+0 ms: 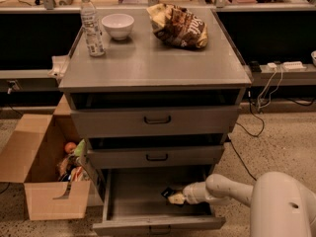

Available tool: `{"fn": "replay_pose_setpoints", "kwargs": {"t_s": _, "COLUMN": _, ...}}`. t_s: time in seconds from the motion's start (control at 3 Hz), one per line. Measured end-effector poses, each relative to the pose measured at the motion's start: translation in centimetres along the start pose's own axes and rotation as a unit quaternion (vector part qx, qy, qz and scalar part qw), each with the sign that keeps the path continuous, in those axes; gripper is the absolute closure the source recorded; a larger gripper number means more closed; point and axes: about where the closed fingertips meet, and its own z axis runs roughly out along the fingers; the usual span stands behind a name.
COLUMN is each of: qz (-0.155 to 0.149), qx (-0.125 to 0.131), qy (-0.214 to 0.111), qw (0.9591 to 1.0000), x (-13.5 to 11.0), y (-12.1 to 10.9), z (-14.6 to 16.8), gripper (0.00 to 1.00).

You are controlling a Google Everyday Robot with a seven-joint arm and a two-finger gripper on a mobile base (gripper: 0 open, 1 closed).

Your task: Place rxbar blueberry into bottom drawer

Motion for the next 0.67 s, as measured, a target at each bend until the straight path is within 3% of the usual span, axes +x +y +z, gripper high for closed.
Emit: {"fn": "replay_pose_setpoints", "kwargs": {"t_s": 0.67, "qz": 0.0, "qx": 0.0, "qy": 0.0, "qw": 1.0, "x": 0.0, "y": 0.01, "z": 0.01, "gripper": 0.03}}
